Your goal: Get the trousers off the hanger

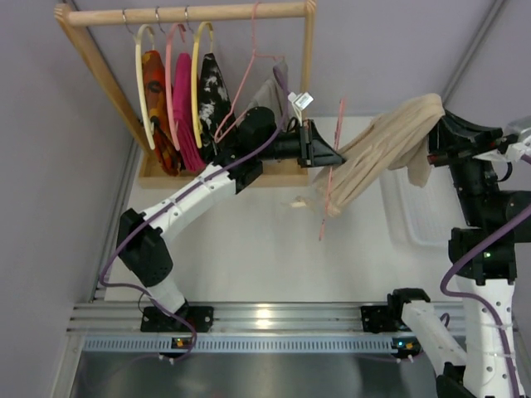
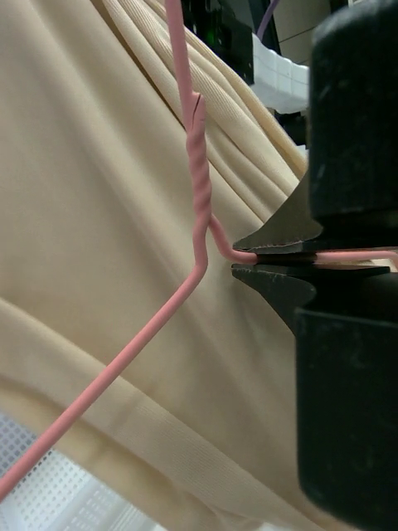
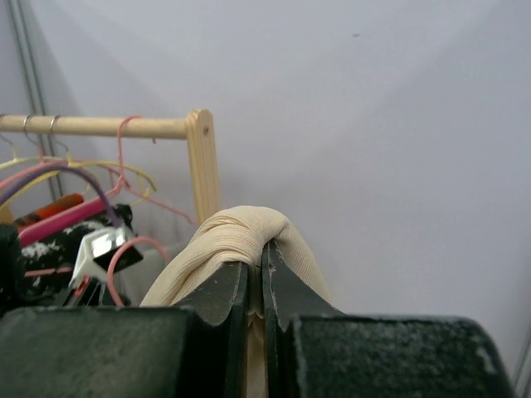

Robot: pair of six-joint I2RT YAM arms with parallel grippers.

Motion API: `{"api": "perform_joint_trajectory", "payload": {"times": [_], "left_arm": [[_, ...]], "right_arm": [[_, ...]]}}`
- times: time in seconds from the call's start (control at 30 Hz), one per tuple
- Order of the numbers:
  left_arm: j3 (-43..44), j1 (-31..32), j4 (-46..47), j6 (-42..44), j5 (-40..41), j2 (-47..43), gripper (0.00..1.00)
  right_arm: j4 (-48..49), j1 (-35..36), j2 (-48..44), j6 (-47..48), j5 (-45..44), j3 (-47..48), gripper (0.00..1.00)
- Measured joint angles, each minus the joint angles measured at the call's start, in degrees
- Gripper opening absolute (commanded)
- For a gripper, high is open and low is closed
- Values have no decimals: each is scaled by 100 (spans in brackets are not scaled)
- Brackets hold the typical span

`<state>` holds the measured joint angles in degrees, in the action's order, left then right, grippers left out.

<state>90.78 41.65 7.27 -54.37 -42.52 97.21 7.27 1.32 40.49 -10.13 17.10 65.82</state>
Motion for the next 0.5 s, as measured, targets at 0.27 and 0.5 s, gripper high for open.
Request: {"api": "perform_joint_trajectory", "payload": {"times": [0.27, 0.5], "left_arm": [[-501, 0, 4, 85, 11, -173, 0], [-778, 0, 2, 125, 13, -273, 0]], "right_arm": [[299, -2, 413, 313, -802, 804, 0], [566, -144, 844, 1003, -1600, 1255, 0]]}}
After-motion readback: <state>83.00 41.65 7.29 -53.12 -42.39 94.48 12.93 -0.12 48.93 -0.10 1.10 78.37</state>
